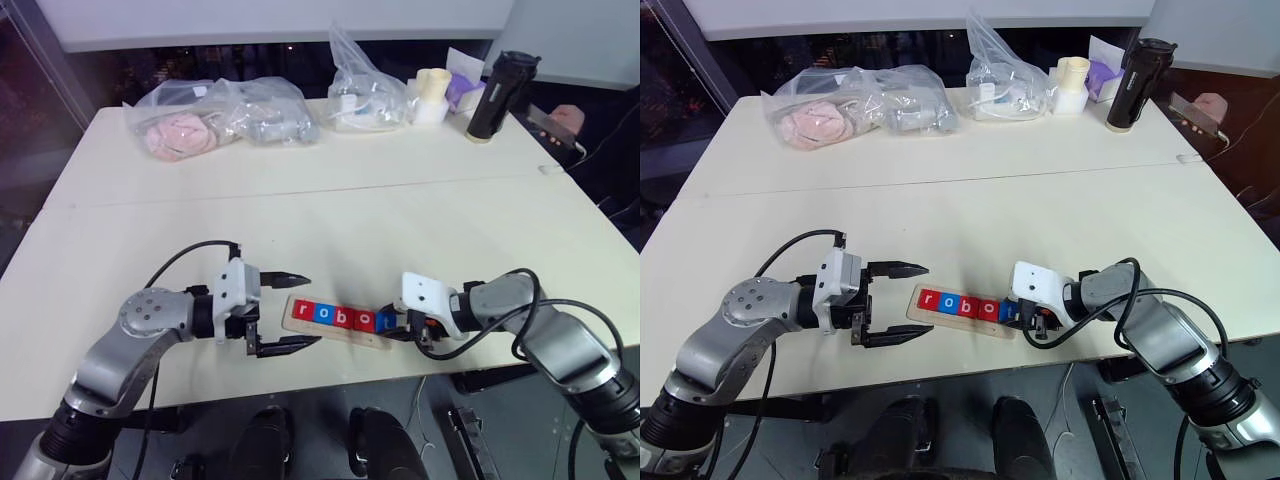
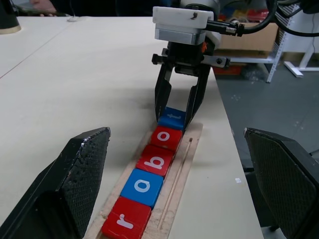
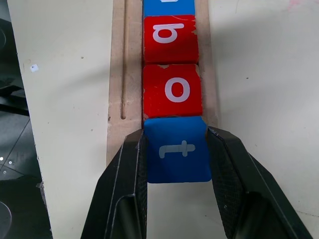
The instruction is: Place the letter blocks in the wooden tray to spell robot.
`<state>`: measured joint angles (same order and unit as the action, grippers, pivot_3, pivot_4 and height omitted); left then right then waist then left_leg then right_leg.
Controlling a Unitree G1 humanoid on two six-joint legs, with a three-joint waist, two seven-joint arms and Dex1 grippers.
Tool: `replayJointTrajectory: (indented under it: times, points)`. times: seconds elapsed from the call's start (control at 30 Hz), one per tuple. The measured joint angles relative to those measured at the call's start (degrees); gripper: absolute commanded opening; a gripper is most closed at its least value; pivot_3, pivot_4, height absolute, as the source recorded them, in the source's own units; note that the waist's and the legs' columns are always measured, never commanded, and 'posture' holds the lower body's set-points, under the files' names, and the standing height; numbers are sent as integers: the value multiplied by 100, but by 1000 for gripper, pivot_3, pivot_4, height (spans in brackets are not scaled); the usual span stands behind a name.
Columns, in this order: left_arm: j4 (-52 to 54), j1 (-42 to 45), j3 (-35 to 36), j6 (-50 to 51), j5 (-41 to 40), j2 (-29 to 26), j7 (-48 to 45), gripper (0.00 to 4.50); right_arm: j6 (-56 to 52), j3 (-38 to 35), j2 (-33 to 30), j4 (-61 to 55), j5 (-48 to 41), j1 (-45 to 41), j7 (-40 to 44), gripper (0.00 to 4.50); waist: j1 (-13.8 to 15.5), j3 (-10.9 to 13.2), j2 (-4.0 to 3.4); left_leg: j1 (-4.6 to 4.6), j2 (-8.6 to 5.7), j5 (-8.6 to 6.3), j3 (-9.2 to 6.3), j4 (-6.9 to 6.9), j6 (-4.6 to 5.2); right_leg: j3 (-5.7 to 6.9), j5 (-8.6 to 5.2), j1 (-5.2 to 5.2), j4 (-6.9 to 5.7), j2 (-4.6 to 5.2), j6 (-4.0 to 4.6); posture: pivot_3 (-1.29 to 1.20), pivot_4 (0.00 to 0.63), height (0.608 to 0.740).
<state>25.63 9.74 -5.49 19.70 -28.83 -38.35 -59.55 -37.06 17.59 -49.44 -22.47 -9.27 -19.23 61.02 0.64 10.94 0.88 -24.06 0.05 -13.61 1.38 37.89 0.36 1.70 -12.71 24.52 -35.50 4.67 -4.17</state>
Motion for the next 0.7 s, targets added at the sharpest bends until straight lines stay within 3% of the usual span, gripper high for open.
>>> replayJointTrajectory:
  times: [0.7]
  points:
    - [2, -2, 0, 0, 0, 0, 2, 4500, -147, 177, 201, -40, 4, -139, -99, 1131, 5, 0, 0, -7, 0, 0, 0, 0, 0, 1, 0, 4, 3, 1, 0, 0, 150, 740]
